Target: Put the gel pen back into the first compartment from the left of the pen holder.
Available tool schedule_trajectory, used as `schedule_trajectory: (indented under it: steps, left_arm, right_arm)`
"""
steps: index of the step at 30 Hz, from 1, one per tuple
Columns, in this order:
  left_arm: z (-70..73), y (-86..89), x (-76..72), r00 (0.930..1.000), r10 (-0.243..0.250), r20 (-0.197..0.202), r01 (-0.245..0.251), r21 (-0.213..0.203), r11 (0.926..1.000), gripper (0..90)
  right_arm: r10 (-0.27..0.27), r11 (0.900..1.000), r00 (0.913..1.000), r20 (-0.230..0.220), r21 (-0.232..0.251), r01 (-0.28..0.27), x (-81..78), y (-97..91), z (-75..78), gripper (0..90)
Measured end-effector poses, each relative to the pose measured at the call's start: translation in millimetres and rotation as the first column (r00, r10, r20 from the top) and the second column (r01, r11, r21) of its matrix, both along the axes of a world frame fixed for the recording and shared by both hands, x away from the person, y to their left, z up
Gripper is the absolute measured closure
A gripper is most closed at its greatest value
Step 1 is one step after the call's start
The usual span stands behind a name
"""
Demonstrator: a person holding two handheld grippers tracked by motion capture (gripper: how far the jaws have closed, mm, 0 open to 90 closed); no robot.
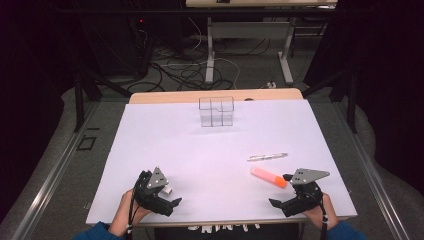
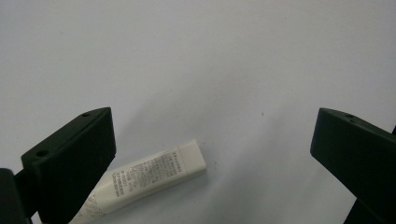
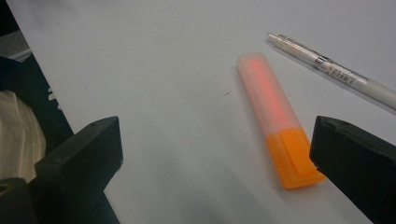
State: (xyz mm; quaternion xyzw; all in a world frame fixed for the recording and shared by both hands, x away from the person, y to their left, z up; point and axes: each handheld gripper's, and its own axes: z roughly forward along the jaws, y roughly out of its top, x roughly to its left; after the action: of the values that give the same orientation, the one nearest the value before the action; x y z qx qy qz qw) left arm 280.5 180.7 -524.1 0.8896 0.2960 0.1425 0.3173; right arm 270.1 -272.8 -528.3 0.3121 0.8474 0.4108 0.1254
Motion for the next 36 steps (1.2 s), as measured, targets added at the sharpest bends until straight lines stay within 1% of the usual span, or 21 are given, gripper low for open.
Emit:
schedule_trajectory:
  steps: [1, 2, 4, 8, 10, 12, 13, 15, 16, 17, 18, 19, 23, 24, 26, 27, 29, 31, 32, 33, 36]
  left_arm:
    - [-0.6, -0.1, -0.6, 1.0, 0.0, 0.008, 0.0, -0.005, 1.0, 0.3]
    - [-0.2, 0.1, -1.6, 1.0, 0.002, 0.002, -0.002, -0.005, 1.0, 0.3]
    - [-0.8, 0.5, -2.5, 0.9999, 0.003, 0.01, -0.003, -0.008, 1.0, 0.3]
    - [-1.3, 1.9, -4.1, 0.9999, 0.011, 0.008, -0.011, -0.016, 0.9998, 0.3]
    - [-1.0, 2.7, -4.6, 0.9998, 0.012, 0.016, -0.011, -0.019, 0.9997, 0.3]
    - [0.0, 3.8, -5.0, 0.9998, 0.01, 0.014, -0.01, -0.011, 0.9999, 0.3]
    - [-0.2, 4.0, -5.3, 0.9998, 0.012, 0.014, -0.012, -0.017, 0.9998, 0.3]
    - [-0.5, 4.3, -6.3, 0.9998, 0.018, 0.012, -0.018, -0.026, 0.9995, 0.3]
    - [0.1, 4.9, -6.6, 0.9998, 0.017, 0.009, -0.017, -0.024, 0.9996, 0.2]
    - [-0.8, 4.9, -6.8, 0.9996, 0.021, 0.018, -0.021, -0.032, 0.9993, 0.2]
    - [-0.4, 5.4, -6.4, 0.9997, 0.017, 0.016, -0.016, -0.023, 0.9996, 0.2]
    - [0.0, 6.1, -5.9, 0.9999, 0.01, 0.013, -0.01, -0.01, 0.9999, 0.3]
    - [-0.1, 6.4, -5.7, 0.9999, 0.0, 0.013, 0.0, -0.005, 1.0, 0.3]
    - [-0.7, 6.1, -5.9, 0.9998, 0.001, 0.021, 0.0, -0.008, 1.0, 0.3]
    - [0.4, 6.5, -6.1, 0.9999, -0.008, 0.016, 0.008, -0.002, 1.0, 0.4]
    - [0.6, 6.7, -6.3, 0.9999, -0.005, 0.012, 0.005, -0.006, 1.0, 0.4]
    - [1.5, 7.7, -6.3, 1.0, -0.007, 0.006, 0.007, -0.006, 1.0, 0.4]
    - [1.6, 8.6, -6.3, 0.9999, 0.0, 0.014, 0.001, -0.013, 0.9999, 0.4]
    - [1.7, 9.5, -5.8, 0.9999, -0.003, 0.015, 0.003, -0.014, 0.9999, 0.4]
    - [1.9, 10.0, -5.1, 0.9997, -0.005, 0.025, 0.005, -0.011, 0.9999, 0.4]
    - [2.2, 11.3, -4.2, 0.9998, 0.002, 0.02, -0.001, -0.012, 0.9999, 0.4]
  right_arm:
    - [0.0, 1.0, 1.0, 0.0, 0.0, 0.0, -0.1, -0.1, 0.1, 2.5]
    - [0.003, 1.0, 1.0, -0.004, -0.007, -0.003, -0.2, -0.6, 0.6, 2.5]
    - [0.005, 1.0, 1.0, 0.0, 0.003, -0.005, 0.0, -0.8, 0.0, 2.5]
    - [0.007, 1.0, 1.0, -0.006, -0.005, -0.007, -0.3, -1.1, 0.9, 2.5]
    - [0.003, 1.0, 1.0, -0.006, -0.004, -0.003, -0.6, -0.9, 1.1, 2.5]
    - [0.003, 1.0, 1.0, 0.006, 0.003, -0.003, -0.1, -1.0, 1.0, 2.5]
    - [0.01, 0.9999, 1.0, 0.003, -0.005, -0.01, 0.4, -1.4, 1.6, 2.5]
    - [0.005, 1.0, 1.0, 0.001, -0.001, -0.005, 0.0, -1.0, 1.4, 2.5]
    - [0.003, 1.0, 1.0, 0.004, 0.004, -0.003, 0.1, -0.5, 1.0, 2.5]
    - [0.001, 1.0, 0.9999, 0.014, 0.006, -0.001, 0.3, -0.3, 1.0, 2.5]
    - [0.007, 1.0, 1.0, 0.0, 0.003, -0.007, -0.1, -0.8, 2.2, 2.4]
    - [0.007, 1.0, 1.0, 0.005, 0.003, -0.007, 0.0, -0.7, 2.5, 2.4]
    - [0.011, 0.9999, 0.9999, 0.005, 0.001, -0.011, 0.1, 0.9, 3.2, 2.5]
    - [0.01, 1.0, 0.9999, 0.003, 0.001, -0.01, -0.1, 1.0, 3.3, 2.4]
    - [0.015, 0.9999, 0.9998, 0.01, -0.001, -0.015, 0.6, 0.6, 3.3, 2.4]
    - [0.011, 0.9999, 0.9999, 0.011, 0.007, -0.011, 0.6, 1.0, 2.8, 2.4]
    - [0.02, 0.9998, 0.9997, 0.016, 0.001, -0.02, 1.4, 0.6, 3.6, 2.4]
    - [0.024, 0.9997, 0.9997, 0.002, -0.006, -0.023, 0.5, 1.1, 4.9, 2.4]
    - [0.025, 0.9997, 0.9996, 0.011, -0.001, -0.025, 0.9, 1.7, 4.2, 2.4]
    - [0.019, 0.9998, 0.9998, 0.007, -0.002, -0.019, 0.4, 2.2, 4.3, 2.4]
    - [0.025, 0.9997, 0.9997, 0.006, 0.003, -0.025, 1.2, 2.9, 3.3, 2.4]
